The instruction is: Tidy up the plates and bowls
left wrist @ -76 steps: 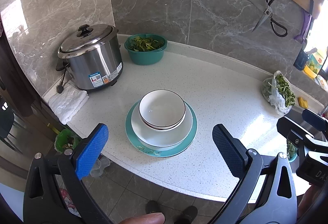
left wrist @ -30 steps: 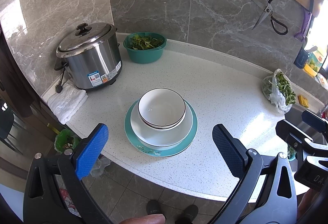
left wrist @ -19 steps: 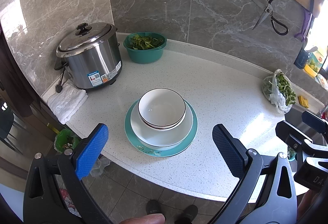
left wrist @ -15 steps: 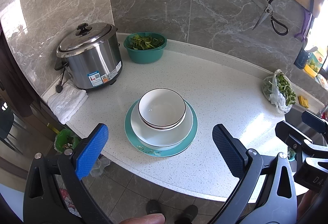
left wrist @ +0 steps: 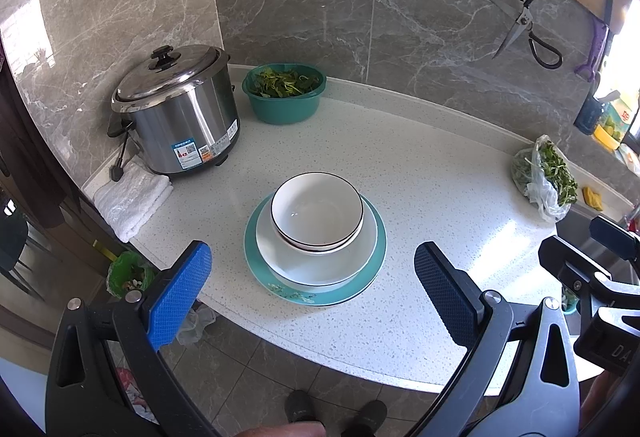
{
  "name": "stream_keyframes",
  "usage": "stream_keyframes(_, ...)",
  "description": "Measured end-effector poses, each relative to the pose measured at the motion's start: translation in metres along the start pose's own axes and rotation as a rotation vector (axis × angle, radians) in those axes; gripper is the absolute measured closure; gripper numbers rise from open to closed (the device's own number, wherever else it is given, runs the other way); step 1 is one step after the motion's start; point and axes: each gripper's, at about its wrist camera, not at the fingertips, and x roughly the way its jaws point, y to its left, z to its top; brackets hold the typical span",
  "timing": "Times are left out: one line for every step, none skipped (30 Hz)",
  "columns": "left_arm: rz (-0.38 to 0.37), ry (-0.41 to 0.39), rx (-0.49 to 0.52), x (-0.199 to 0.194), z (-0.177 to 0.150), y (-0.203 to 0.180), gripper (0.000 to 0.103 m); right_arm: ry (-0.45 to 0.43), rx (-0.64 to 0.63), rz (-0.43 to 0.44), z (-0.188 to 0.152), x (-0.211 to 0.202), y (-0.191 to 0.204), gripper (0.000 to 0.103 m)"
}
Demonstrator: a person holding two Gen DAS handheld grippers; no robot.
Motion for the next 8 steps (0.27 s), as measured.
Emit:
stream_keyframes(0.001, -0.003, 0.0, -0.0001, -0.0002, 0.0012, 0.0, 0.001, 0.0, 0.0, -0.0004, -0.0001, 0.0, 0.008)
stream_keyframes(-0.001, -0.006, -0.001, -0.0006, -0.0005, 0.0018, 0.0, 0.0, -0.001, 0.0, -0.0001, -0.0002, 0.0001, 0.008)
stream_keyframes(-0.002, -0.013, -0.002, -0.0014, -0.0007, 0.0026, 0.0, 0.0, 0.0, 0.0, -0.0001, -0.0001, 0.0002, 0.008)
stream_keyframes(0.001, -0.02, -0.003, -0.0024, -0.0008, 0.0032, 0.0, 0.001, 0.001, 0.0, 0.0, -0.0001, 0.0003, 0.008)
stream_keyframes(0.004, -0.027, -0.003, -0.0027, -0.0011, 0.0036, 0.0, 0.002, 0.0, 0.001, -0.0003, 0.0001, -0.0002, 0.008)
stream_keyframes(0.003, -0.03, -0.004, -0.005, -0.0011, 0.0036, 0.0, 0.002, -0.001, 0.002, -0.001, 0.0, -0.0006, 0.008)
stream_keyframes(0.002, -0.03, -0.004, -0.006, -0.0005, 0.0041, 0.0, 0.002, -0.002, 0.003, -0.0011, 0.0001, -0.0012, 0.008)
stream_keyframes(0.001, -0.029, -0.007, -0.0063, -0.0009, 0.0044, 0.0, 0.002, -0.002, 0.003, -0.001, 0.0001, -0.0013, 0.008)
